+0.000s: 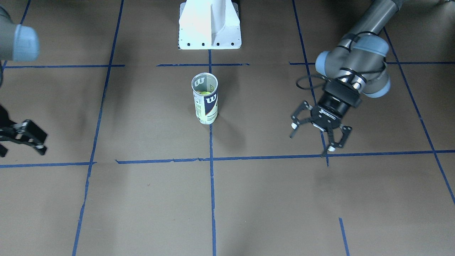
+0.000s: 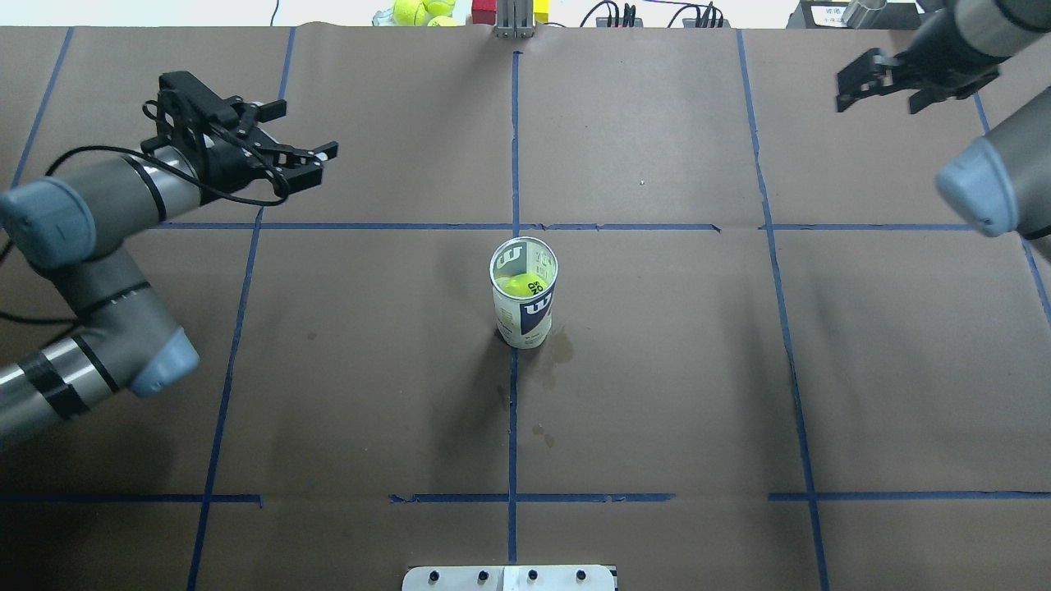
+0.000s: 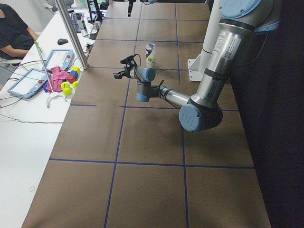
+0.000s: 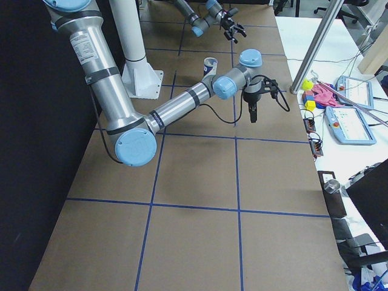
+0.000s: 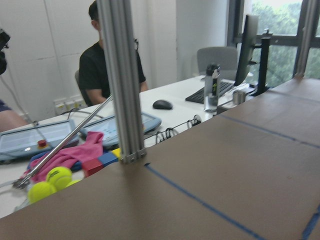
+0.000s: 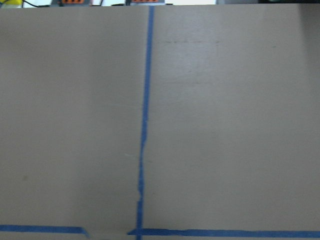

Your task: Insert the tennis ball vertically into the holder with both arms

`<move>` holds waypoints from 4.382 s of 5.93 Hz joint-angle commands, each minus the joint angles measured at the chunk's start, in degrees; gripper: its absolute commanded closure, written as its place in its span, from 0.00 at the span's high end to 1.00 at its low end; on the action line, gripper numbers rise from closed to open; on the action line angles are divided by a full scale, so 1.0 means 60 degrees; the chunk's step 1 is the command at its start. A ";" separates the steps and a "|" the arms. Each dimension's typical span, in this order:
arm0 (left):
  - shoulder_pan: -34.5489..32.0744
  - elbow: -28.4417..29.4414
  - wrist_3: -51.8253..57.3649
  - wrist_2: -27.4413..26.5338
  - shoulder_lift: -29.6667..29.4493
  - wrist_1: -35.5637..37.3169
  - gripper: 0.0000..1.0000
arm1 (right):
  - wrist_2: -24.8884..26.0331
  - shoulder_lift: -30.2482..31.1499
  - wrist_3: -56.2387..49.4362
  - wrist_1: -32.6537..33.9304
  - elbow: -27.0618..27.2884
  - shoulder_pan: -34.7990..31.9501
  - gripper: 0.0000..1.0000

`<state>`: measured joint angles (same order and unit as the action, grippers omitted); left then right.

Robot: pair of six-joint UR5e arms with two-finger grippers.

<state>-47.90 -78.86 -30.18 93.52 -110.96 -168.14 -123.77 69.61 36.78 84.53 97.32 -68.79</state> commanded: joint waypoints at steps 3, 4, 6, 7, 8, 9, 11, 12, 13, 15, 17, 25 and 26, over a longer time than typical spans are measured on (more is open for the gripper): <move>-0.2822 0.0780 0.1687 0.2425 -0.0008 0.6076 1.00 | -0.1634 0.0542 -0.3620 -0.1086 -0.2968 -0.2519 0.99; -0.3669 0.0737 0.1952 0.3751 0.0007 0.6835 0.99 | -0.1957 0.0542 -0.3915 -0.1675 -0.3616 -0.2844 0.99; -0.5239 0.0722 0.2100 0.5546 0.0563 0.8049 1.00 | -0.1960 0.0819 -0.4298 -0.1725 -0.3841 -0.2862 0.99; -0.5593 0.0519 0.2579 0.6030 0.0564 0.9117 1.00 | -0.1888 0.0893 -0.4357 -0.1740 -0.3842 -0.2934 0.99; -0.6205 0.0343 0.3367 0.6847 0.0535 1.0679 1.00 | -0.1655 0.0894 -0.4357 -0.1740 -0.3842 -0.2964 1.00; -0.6734 0.0022 0.3448 0.7391 0.0534 1.1666 1.00 | -0.1464 0.0923 -0.4473 -0.1725 -0.3886 -0.2964 1.00; -0.6768 -0.0622 0.4885 0.7426 0.0636 1.3935 1.00 | -0.1506 0.0952 -0.4372 -0.1725 -0.4164 -0.2964 1.00; -0.6812 -0.0785 0.5435 0.7397 0.0666 1.4788 1.00 | -0.1521 0.1083 -0.4357 -0.1725 -0.4179 -0.2950 1.00; -0.6841 -0.0903 0.5441 0.7324 0.0681 1.5594 1.00 | -0.1521 0.0982 -0.4372 -0.1595 -0.4179 -0.2848 1.00; -0.6754 -0.1035 0.5048 0.6510 0.0886 1.5544 1.00 | -0.1681 0.0372 -0.4430 0.0108 -0.4121 -0.2423 1.00; -0.6623 -0.1095 0.5089 0.6489 0.0973 1.5485 1.00 | -0.1653 0.0308 -0.6422 0.1098 -0.4105 -0.2714 1.00; -0.6053 -0.1503 0.5089 0.6445 0.1296 1.5470 1.00 | -0.1696 0.0395 -0.7038 0.1703 -0.3681 -0.2862 1.00; -0.5949 -0.1693 0.5075 0.6430 0.1310 1.5485 1.00 | -0.1667 0.0497 -0.7009 0.1659 -0.3710 -0.2833 1.00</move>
<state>-84.34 -87.94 0.29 132.22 -103.16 -75.30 -133.90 72.11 -5.40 94.71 75.19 -85.88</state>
